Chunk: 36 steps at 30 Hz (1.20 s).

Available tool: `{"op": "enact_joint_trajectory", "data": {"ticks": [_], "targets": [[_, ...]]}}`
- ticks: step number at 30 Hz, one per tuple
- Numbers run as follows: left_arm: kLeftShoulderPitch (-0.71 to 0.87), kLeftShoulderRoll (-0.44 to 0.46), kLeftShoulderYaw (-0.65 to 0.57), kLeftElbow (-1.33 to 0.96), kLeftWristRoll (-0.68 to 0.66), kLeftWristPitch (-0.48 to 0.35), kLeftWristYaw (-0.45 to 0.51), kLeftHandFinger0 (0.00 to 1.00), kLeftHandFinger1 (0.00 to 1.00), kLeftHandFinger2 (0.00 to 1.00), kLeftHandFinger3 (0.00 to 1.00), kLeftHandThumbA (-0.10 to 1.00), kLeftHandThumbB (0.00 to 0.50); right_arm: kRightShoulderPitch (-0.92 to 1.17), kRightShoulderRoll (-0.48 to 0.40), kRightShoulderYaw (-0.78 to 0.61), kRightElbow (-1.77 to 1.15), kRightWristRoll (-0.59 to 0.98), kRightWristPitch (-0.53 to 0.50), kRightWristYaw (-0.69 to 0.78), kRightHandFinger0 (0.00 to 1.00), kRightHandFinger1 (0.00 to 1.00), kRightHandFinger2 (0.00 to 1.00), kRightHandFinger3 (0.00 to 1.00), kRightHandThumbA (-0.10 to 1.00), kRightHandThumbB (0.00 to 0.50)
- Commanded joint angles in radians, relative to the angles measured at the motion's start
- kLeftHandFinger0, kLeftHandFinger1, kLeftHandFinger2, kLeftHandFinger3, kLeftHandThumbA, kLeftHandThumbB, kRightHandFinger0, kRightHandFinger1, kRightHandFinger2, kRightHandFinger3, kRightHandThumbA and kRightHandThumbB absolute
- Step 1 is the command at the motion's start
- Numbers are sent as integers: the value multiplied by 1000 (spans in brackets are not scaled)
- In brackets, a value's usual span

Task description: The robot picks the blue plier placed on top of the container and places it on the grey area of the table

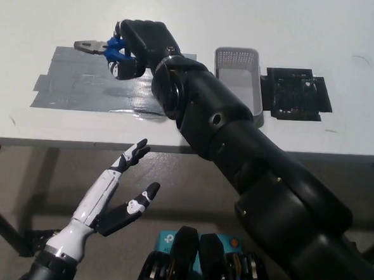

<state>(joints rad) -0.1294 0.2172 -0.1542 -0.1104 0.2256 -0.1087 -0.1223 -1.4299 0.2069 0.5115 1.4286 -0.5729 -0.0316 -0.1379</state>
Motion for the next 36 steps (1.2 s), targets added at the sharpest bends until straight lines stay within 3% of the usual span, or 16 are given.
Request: {"op": "enact_joint_trajectory", "data": {"ticks": [1,5,6,7,8,9,11,16,25,28,31,36], "targets": [[-12,12,-6,-24,-4,-53,-16,964,955,988,1000,680,0,-55,8,-10,-11,12,14,-27,82,204,375,561,-100,252],[-12,13,-6,-23,-4,-54,-16,957,952,990,1000,674,0,-55,8,-10,-12,12,14,-27,79,200,368,557,-100,252],[-14,11,-7,-23,-1,-55,-15,951,939,971,1000,665,6,-50,5,-13,-10,16,17,-28,157,274,436,607,-100,266],[-15,11,-8,-22,-3,-59,-15,950,936,967,1000,662,6,-44,3,-22,-10,25,11,-34,165,268,433,636,-100,267],[-16,10,-11,-27,-2,-49,-19,955,939,969,1000,663,10,-52,5,-35,-6,39,38,23,493,617,841,1000,82,246],[-17,8,-13,-29,1,-43,-20,957,941,970,1000,664,10,-59,4,-40,-1,47,56,86,1000,1000,1000,1000,385,325],[-16,12,-13,-29,4,-50,-17,950,932,958,1000,659,7,-63,10,-36,3,44,86,136,1000,1000,1000,1000,601,497],[-24,13,-17,-26,14,-50,-17,951,935,957,1000,667,12,-57,0,-27,0,33,87,144,1000,1000,1000,1000,724,500],[-23,15,-15,-36,15,-39,-25,958,926,926,1000,681,33,-49,-20,-22,-6,26,83,138,1000,1000,1000,1000,824,491],[-21,12,-15,-32,15,-42,-25,957,922,920,1000,683,31,-61,-35,-21,-11,25,75,135,1000,1000,1000,1000,924,500],[-21,11,-14,-34,14,-33,-28,955,919,916,1000,683,33,-85,-59,-32,-23,34,49,123,1000,1000,1000,1000,989,500],[-30,12,-5,-32,22,-30,-21,968,924,922,1000,696,29,-166,-143,-105,-87,89,-37,108,1000,1000,1000,1000,1000,500]]}}
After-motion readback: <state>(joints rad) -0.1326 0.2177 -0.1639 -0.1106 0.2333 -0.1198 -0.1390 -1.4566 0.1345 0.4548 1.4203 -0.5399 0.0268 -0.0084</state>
